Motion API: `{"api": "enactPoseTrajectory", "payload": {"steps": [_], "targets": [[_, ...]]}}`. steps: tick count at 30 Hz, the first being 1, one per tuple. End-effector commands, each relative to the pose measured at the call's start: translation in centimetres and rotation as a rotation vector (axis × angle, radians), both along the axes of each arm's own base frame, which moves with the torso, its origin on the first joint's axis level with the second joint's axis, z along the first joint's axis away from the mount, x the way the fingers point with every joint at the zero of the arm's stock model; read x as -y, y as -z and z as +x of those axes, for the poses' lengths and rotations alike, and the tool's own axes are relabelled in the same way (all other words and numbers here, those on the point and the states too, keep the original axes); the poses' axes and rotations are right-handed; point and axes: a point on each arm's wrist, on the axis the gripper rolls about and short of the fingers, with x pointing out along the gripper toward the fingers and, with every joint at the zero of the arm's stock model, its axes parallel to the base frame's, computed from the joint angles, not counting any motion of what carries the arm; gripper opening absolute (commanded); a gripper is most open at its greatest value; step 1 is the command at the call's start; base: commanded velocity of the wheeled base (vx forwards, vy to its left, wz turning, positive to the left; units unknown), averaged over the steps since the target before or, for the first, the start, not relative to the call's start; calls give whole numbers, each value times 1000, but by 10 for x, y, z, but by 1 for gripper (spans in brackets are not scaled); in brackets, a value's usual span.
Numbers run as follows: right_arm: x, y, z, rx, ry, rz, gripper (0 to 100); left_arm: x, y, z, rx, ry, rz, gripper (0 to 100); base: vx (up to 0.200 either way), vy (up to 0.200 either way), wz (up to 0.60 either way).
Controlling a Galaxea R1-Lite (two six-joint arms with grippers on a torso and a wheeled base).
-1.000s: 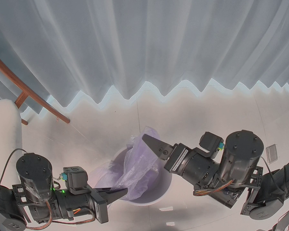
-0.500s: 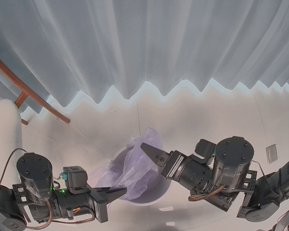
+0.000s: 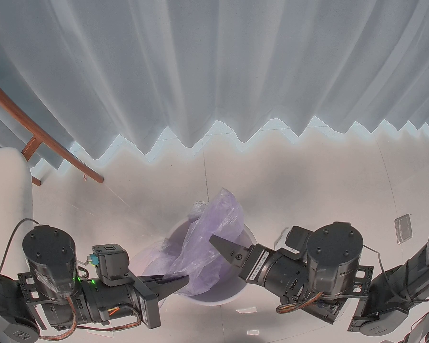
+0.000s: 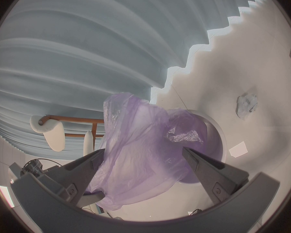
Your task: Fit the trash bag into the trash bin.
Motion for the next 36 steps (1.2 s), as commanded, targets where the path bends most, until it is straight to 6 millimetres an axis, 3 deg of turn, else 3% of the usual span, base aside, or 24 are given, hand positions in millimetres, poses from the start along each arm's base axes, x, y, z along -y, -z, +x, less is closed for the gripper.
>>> {"api": "enactPoseTrajectory", "payload": {"steps": [1,5,13,14,23,34,35,36], "targets": [[-4,5,-5,-14,-19,-11,100,0,0,1,0,-3,0,0,0,0,0],[-6,10,-13,-42,-36,-9,100,0,0,1,1,-3,-1,0,0,0,0],[-11,19,-8,-64,-22,-7,100,0,-1,0,2,-3,-6,0,0,0,0],[-13,18,-7,-61,-22,-1,0,1,-1,0,4,-1,-9,0,0,0,0],[-17,-4,6,-10,4,64,0,1,0,-2,5,12,-10,0,0,0,0],[-5,-21,0,37,-1,77,0,1,6,-2,-19,10,2,0,0,0,0],[-5,-21,0,37,-1,77,0,1,6,-2,-19,10,2,100,0,0,0],[-4,-20,0,33,-1,72,0,0,6,-1,-15,1,-4,100,0,0,0]]}}
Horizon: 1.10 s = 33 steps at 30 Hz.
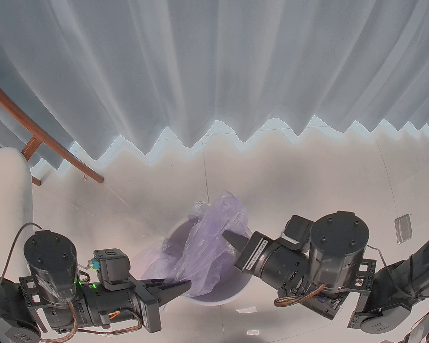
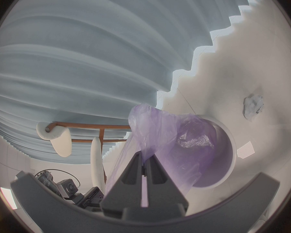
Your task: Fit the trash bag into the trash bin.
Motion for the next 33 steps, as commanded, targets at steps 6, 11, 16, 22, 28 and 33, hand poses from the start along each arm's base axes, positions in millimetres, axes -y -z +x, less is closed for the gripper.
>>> {"api": "enactPoseTrajectory", "payload": {"steps": [6,11,16,22,28,33], "targets": [[14,-13,-3,22,12,25,0,2,-12,7,-19,-14,-134,100,0,0,0],[33,-25,2,38,35,34,0,-3,-12,14,-50,-76,-161,100,0,0,0],[50,-38,3,28,25,40,0,-10,-7,15,-63,-102,-143,100,0,0,0],[56,-40,12,23,53,45,0,-25,5,13,-27,-111,-62,100,0,0,0],[58,-38,13,13,42,45,0,-43,2,22,18,-61,-63,100,0,0,0],[54,-37,18,11,45,43,0,-48,-5,17,52,-24,-101,100,0,0,0]]}}
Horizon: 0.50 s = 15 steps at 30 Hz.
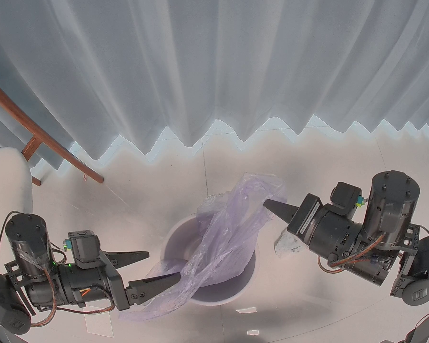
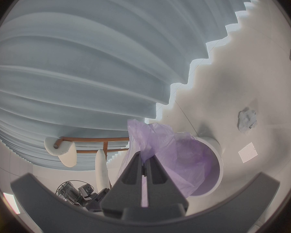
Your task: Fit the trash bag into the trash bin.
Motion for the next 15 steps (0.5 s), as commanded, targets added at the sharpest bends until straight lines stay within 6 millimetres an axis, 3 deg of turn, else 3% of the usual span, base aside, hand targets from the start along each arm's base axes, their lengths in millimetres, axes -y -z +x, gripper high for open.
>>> {"api": "enactPoseTrajectory", "payload": {"steps": [1,15], "targets": [[-4,3,5,-6,3,-5,0,-8,-5,-5,27,-8,-18,100,0,0,0],[-2,-3,20,8,31,15,0,-27,9,-6,46,11,54,100,0,0,0]]}}
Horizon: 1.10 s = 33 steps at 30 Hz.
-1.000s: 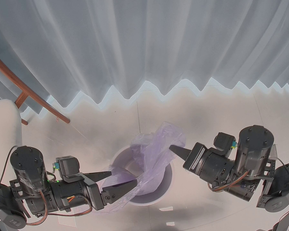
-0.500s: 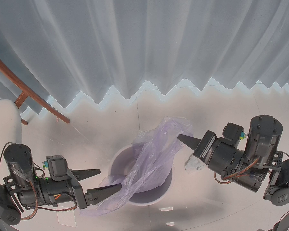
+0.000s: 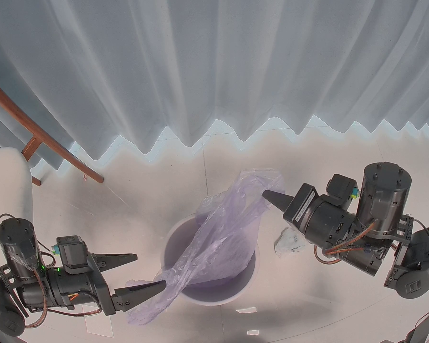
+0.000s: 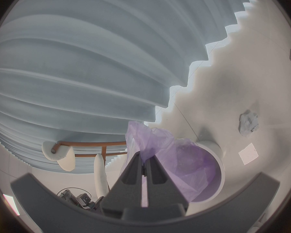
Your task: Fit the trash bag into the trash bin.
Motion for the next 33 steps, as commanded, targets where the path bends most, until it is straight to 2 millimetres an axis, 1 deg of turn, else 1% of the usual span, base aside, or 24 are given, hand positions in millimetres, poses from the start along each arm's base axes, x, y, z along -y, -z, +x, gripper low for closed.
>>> {"api": "enactPoseTrajectory", "payload": {"steps": [1,5,8,10,17,26,33], "targets": [[1,-2,5,5,7,7,0,-10,6,1,-11,3,11,100,0,0,0],[1,-3,5,6,7,8,0,-16,11,-1,-18,38,23,100,0,0,0],[1,-4,5,9,7,11,0,-17,12,-1,-25,38,28,100,0,0,0],[1,-5,5,13,7,16,0,-17,18,2,-53,35,41,100,0,0,0],[2,-7,4,18,7,21,0,-20,24,10,-83,-1,51,100,0,0,0],[2,-7,3,17,4,20,0,-18,35,22,-135,-9,68,100,0,0,0],[4,-8,0,18,-1,21,0,-14,39,20,-148,18,71,100,0,0,0]]}}
